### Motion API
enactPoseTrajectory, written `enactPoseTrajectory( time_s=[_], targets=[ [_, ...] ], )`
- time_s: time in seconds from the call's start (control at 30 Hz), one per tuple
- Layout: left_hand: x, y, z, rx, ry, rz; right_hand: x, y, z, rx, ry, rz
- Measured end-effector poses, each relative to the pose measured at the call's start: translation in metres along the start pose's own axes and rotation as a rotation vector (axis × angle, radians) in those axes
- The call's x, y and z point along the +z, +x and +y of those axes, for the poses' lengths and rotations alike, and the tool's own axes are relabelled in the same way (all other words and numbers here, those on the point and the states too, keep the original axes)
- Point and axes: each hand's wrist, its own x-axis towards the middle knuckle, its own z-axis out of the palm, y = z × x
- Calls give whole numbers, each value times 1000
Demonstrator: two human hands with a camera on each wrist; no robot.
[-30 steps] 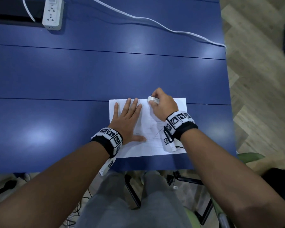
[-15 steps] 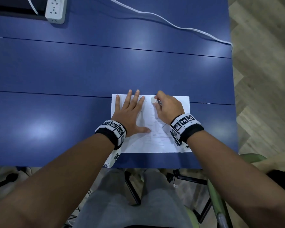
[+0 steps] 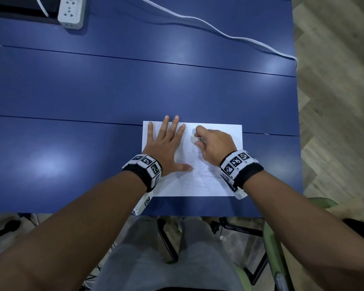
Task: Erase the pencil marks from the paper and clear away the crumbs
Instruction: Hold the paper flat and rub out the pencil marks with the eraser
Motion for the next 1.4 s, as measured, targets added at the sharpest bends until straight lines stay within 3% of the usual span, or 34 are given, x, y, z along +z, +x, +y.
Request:
enactPoseTrajectory(
  time_s=[0.13,0.3,0.47,0.67,0.8,1.0,1.17,1.33,1.4],
  targets=[
    [0,0,0,0,-17,-2,-5,11,2,61,31,66],
    [-1,-1,1,-1,1,-16,3,-10,-2,-1,13,-26],
    [-1,0,1,-4,-7,-18,-1,8,3,69,55,67],
    [0,0,0,-2,-11,-16,6,-10,3,-19,34,-46],
    [0,1,0,-3,-16,-20,-1,10,10,50,76,50],
    [-1,0,1,-4,-4,-20,11,-16,5,-44,43,-13],
    [-2,0,1,-2,-12,-29,2,8,9,-1,35,96],
    [-2,-1,1,-7,0,-37,8,-18,2,-64,13,-21],
    [-1,0,1,-6,-7,-38,3,-8,5,-47,2,4]
  ],
)
